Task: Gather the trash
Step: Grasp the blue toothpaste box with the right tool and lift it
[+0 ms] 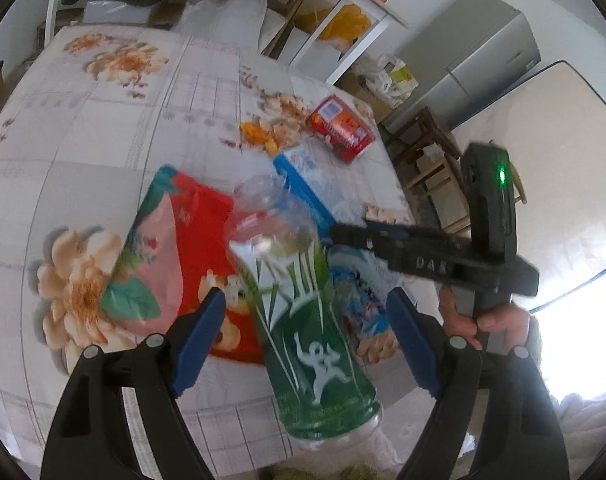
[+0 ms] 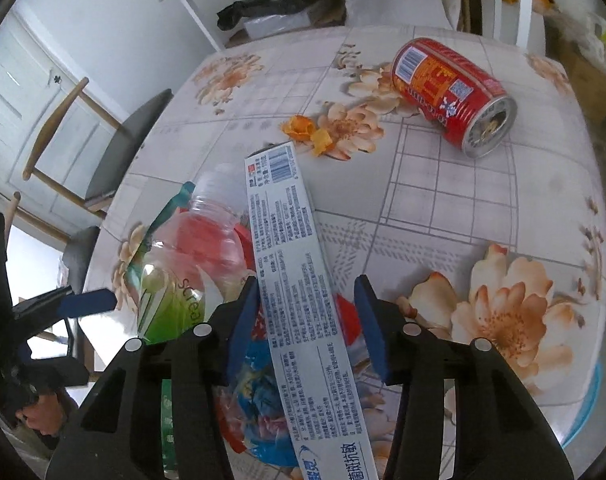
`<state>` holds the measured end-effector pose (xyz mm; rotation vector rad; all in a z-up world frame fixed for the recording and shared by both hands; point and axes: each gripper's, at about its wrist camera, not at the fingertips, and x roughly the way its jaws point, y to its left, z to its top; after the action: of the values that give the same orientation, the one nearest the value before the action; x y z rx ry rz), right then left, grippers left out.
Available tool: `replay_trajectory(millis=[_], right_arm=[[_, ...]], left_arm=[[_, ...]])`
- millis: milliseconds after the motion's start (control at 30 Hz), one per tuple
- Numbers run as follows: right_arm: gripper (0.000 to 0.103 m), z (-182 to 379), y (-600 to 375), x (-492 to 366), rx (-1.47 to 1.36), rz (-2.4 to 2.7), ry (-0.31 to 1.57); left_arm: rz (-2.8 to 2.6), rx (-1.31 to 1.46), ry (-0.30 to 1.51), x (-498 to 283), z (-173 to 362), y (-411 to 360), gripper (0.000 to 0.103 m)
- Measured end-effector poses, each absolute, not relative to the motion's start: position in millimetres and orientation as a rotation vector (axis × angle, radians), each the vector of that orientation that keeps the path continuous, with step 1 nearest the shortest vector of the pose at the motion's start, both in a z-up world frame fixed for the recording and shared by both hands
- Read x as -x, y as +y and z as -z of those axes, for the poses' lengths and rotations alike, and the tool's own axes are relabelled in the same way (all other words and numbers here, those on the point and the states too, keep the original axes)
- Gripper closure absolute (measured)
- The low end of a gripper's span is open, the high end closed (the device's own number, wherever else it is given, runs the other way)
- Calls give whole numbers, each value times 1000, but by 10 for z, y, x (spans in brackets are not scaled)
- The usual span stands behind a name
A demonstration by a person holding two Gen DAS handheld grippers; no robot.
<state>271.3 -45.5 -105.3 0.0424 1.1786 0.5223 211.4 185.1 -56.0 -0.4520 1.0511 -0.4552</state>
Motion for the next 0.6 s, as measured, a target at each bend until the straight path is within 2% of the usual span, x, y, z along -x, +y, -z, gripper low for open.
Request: replay_trajectory(millis=[267,333,600], right_arm=[[57,1092,-397,-2779,-21,-527,1192],[68,1113,-388,-2798,-31,-534,1193],[70,1067,-567,-2801,-57,-532,1191]], left_arm=[[493,211,979,-3070,142,1713,20],[509,135,970,-3321,97,1601,19],[599,-240,864,-3871,203,903,19]])
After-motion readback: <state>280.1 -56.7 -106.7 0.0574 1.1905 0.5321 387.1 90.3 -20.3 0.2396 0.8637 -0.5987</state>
